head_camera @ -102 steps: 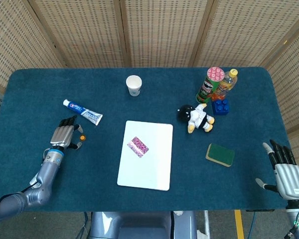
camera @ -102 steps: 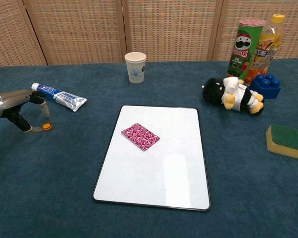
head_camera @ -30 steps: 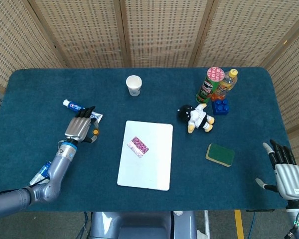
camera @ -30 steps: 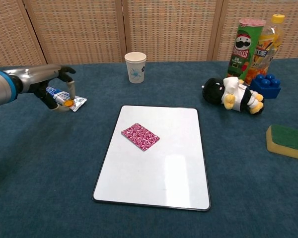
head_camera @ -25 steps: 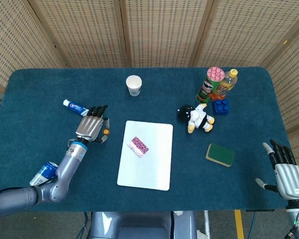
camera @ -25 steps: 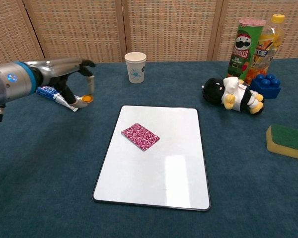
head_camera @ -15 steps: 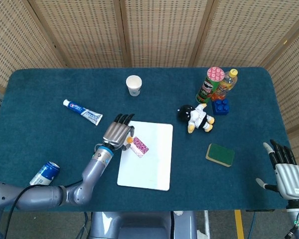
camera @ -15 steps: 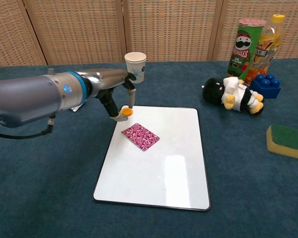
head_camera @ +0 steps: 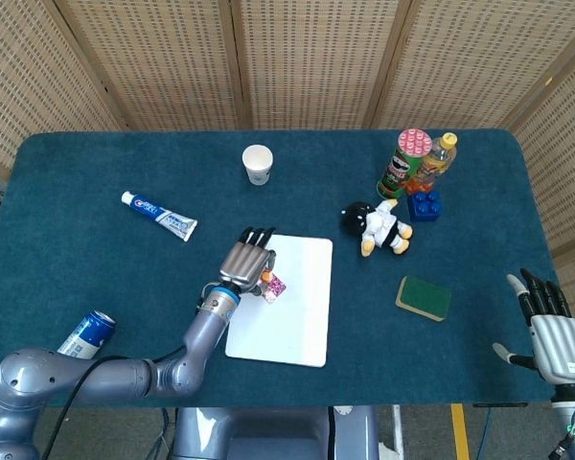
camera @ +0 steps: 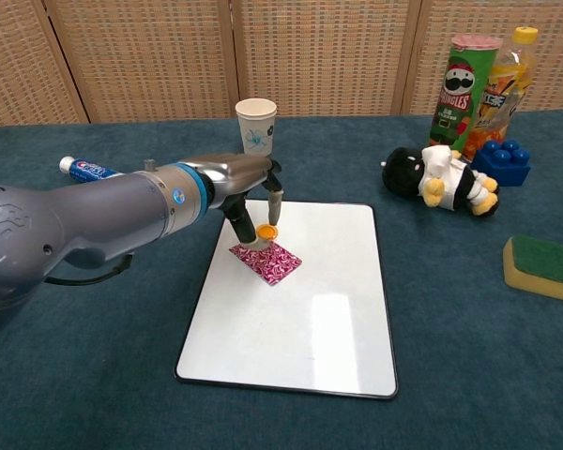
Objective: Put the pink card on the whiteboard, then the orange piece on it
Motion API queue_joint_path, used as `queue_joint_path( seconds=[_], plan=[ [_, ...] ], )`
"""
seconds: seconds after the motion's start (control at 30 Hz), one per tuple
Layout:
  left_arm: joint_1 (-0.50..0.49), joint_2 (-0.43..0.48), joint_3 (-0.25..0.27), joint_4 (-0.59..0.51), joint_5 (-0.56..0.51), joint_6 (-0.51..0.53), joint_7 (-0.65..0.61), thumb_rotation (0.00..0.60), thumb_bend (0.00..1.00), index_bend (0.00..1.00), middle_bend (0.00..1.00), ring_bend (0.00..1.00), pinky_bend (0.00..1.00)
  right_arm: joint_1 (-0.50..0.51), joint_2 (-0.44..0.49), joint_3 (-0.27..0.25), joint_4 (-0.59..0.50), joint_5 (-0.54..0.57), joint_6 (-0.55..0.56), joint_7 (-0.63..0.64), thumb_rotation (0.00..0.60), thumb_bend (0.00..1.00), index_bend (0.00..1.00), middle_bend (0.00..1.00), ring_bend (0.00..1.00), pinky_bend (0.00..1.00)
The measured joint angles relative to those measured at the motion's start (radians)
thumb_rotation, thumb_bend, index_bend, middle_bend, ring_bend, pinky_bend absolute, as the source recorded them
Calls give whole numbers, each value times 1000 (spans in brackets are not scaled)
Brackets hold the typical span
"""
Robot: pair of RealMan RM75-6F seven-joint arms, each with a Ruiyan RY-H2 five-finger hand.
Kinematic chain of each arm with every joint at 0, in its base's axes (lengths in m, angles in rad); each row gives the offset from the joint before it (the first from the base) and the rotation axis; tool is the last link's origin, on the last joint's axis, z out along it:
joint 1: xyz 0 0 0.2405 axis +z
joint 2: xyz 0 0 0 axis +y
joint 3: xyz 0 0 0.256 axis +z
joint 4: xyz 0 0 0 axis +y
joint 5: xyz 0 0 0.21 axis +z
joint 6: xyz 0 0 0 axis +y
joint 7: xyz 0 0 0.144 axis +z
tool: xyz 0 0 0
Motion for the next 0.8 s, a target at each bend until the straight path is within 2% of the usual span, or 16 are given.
queue_joint_path(
  seconds=[0.3, 0.47, 0.57, 0.63, 0.8],
  plan=[
    [-15, -40, 8, 60, -12, -12, 1, 600, 292, 537, 0, 0, 0, 0, 2, 0, 0, 1, -1, 4, 600, 0, 0, 0, 0, 0],
    [-20, -52, 9, 75, -23, -12, 8, 600, 280, 476, 0, 0, 0, 0, 3, 0, 0, -1, -1, 6, 600, 0, 0, 0, 0, 0],
    [-23, -55, 9, 80, -33, -15, 12, 600, 270, 345, 0, 0, 0, 0, 3, 0, -1, 0, -2, 6, 600, 0, 0, 0, 0, 0],
    [-24, -56, 9, 81, -35, -14, 16, 600, 261, 215, 0, 0, 0, 0, 3, 0, 0, 0, -2, 6, 600, 0, 0, 0, 0, 0],
    [-24, -48, 9, 70, -48, -4, 29, 600, 250, 40, 0, 0, 0, 0, 3, 0, 0, 0, -2, 6, 600, 0, 0, 0, 0, 0]
  ],
)
